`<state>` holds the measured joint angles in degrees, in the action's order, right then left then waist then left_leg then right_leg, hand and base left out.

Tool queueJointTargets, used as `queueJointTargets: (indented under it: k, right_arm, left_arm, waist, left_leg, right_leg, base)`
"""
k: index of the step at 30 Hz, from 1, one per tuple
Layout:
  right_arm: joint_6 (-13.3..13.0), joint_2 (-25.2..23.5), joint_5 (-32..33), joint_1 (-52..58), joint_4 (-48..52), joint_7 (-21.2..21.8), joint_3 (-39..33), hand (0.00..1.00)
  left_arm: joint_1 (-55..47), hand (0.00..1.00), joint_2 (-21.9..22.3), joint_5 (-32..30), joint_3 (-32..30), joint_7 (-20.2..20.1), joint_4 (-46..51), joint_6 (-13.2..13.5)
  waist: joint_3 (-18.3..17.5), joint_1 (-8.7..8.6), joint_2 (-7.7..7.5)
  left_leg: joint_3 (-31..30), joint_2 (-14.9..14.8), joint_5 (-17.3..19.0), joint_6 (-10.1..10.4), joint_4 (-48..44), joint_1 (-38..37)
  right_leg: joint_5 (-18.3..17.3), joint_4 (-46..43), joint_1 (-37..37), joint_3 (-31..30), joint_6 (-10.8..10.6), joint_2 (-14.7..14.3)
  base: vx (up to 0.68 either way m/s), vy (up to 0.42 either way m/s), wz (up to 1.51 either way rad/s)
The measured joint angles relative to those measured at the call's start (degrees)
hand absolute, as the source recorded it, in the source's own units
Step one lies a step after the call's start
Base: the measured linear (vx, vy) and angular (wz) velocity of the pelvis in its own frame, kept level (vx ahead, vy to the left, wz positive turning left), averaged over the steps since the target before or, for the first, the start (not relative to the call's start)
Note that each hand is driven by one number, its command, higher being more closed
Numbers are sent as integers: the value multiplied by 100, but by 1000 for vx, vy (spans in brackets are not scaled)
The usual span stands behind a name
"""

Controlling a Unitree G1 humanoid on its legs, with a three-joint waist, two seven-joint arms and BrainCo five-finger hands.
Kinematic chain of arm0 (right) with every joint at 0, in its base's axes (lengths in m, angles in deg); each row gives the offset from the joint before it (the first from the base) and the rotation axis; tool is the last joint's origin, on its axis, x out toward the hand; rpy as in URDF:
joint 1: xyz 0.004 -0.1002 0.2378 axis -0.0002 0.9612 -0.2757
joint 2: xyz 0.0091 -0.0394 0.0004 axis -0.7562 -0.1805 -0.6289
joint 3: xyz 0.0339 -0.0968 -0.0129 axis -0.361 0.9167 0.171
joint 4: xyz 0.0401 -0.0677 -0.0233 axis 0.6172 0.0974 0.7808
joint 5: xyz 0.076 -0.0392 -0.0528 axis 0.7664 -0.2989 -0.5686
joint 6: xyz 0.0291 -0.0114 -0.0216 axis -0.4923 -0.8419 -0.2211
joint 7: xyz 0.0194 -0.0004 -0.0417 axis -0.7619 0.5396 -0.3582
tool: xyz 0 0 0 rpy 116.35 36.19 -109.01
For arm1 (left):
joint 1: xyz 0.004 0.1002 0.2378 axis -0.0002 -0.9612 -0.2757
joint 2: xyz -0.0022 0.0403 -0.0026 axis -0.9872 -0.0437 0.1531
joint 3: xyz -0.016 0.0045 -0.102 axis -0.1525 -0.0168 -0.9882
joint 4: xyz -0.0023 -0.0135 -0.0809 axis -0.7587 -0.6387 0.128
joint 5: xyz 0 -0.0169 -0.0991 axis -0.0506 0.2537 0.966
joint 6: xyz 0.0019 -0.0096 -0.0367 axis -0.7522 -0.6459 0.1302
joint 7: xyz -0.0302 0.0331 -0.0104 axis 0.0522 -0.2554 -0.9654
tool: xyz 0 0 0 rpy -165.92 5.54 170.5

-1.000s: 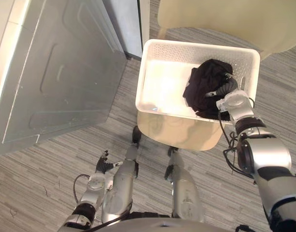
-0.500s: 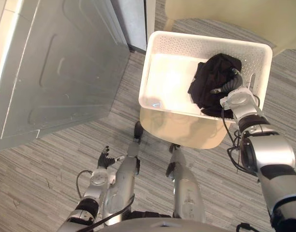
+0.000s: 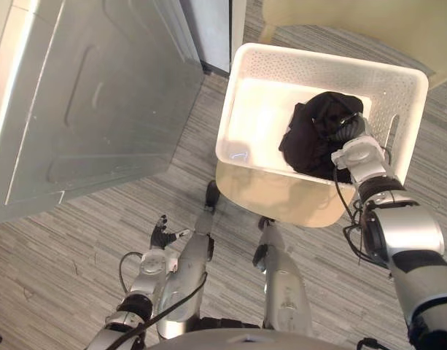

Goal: Pick up the laundry basket with both hands and put the clothes into the washing machine.

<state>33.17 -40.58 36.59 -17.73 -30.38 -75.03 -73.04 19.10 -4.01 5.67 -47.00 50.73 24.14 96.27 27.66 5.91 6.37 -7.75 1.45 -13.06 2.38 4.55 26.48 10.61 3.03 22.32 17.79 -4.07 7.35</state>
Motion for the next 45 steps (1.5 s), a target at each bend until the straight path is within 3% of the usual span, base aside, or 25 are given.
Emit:
queueJointTargets:
  k: [15,20,22,25,34,39,41,45]
  right_arm:
    - [1,-69,147,47,10,-9,-148,100]
    - [-72,-453,1583,390,414,-347,-937,100]
    - [-281,-835,2679,725,946,-546,-1428,100]
    - [-548,-1274,3534,1149,1706,-727,-1761,100]
    - [-796,-1909,4470,1855,2879,-667,-1840,100]
    - [-811,-2093,4944,2394,3492,-436,-1599,100]
    - [-822,-2230,5016,2597,3758,-353,-1569,100]
    - [-888,-2407,5394,3187,4358,-198,-1476,100]
  left_arm:
    - [0,0,0,46,1,94,-3,33]
    - [2,0,4,97,0,127,-9,32]
    - [8,0,7,102,-17,202,-8,31]
    - [8,0,45,145,-167,243,-15,26]
    - [-9,0,103,132,-601,235,-111,-53]
    - [-108,0,90,30,-909,220,-279,-159]
    - [-252,0,70,2,-1045,213,-306,-185]
    - [-492,0,19,-164,-1153,163,-450,-295]
  waist:
    - [-1,20,0]
    - [-1,6,0]
    - [-2,-10,0]
    - [-3,-27,-2]
    - [-15,-76,-26]
    - [-131,-110,-231]
    - [-288,-143,-395]
    - [-523,-142,-574]
  left_leg:
    - [-9,-3,-32,1,0,-1]
    - [-3,-7,-32,2,0,-51]
    - [9,-18,-30,4,0,-66]
    - [22,-35,-12,31,1,-110]
    - [183,-75,89,15,36,-538]
    - [328,-128,153,-19,35,-768]
    - [344,-155,165,-6,35,-792]
    - [369,-175,205,60,2,-1140]
  right_leg:
    - [2,-14,-4,12,1,0]
    - [2,-24,-43,6,1,0]
    - [2,-32,-49,-2,1,-7]
    - [2,-40,-89,-11,1,-18]
    - [-8,-78,-444,-136,11,-27]
    - [-33,-70,-661,-165,36,-56]
    - [-47,-68,-684,-164,41,-81]
    - [-153,-65,-1042,-147,16,-94]
  base:
    - [6,3,0]
    - [0,0,0]
    - [0,0,0]
    - [0,0,0]
    - [2,-9,-6]
    - [29,-38,-3]
    - [51,-50,-2]
    - [72,-49,2]
